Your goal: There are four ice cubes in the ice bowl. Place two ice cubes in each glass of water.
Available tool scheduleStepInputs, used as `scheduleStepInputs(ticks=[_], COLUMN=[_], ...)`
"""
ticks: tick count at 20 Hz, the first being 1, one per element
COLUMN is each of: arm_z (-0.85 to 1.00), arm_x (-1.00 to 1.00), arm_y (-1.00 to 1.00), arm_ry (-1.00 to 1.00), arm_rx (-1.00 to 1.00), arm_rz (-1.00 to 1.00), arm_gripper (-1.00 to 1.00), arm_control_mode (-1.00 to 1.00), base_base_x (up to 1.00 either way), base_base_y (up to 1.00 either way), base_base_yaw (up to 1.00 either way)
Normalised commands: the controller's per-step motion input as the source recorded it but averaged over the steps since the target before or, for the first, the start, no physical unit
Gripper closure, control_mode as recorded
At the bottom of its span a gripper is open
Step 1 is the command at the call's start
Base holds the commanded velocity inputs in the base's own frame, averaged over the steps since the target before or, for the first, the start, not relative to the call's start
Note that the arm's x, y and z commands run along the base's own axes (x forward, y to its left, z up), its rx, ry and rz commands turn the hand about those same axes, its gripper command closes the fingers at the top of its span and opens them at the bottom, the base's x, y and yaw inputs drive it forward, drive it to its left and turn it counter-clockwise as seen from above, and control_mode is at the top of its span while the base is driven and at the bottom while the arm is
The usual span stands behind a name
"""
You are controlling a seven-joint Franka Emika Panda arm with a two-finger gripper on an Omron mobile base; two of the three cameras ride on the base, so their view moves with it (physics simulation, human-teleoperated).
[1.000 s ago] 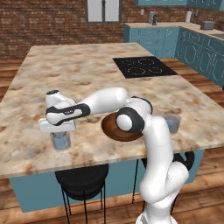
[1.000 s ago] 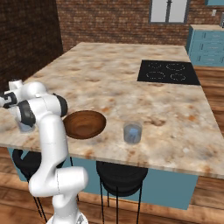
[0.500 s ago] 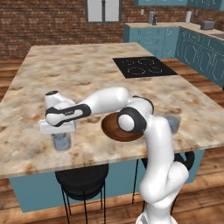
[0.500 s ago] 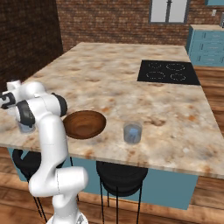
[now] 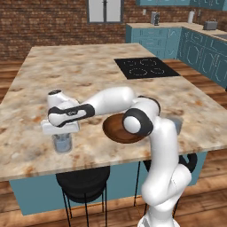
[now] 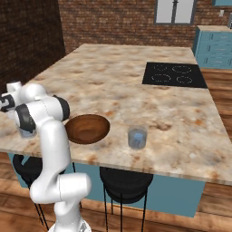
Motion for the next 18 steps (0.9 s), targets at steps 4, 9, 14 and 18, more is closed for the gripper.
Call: scheduleStepInputs(ticks=[4,9,14,18], arm_z=[0.03,0.05,0.31,0.14], arm_x=[0.0,0.0,0.0,0.03], arm_y=[-0.01,0.0,0.0,0.0], arm_ry=[0.0,0.0,0.0,0.0], arm_rx=[0.0,0.0,0.0,0.0], arm_rz=[0.0,0.0,0.0,0.0], arm_gripper=[-1.0,-1.0,-1.0,1.0], arm_control_mode=[-1.0,-1.0,-1.0,-1.0], base_base_x=[0.0,0.0,0.0,0.0], base_base_y=[0.0,0.0,0.0,0.0], base_base_yaw=[0.0,0.0,0.0,0.0])
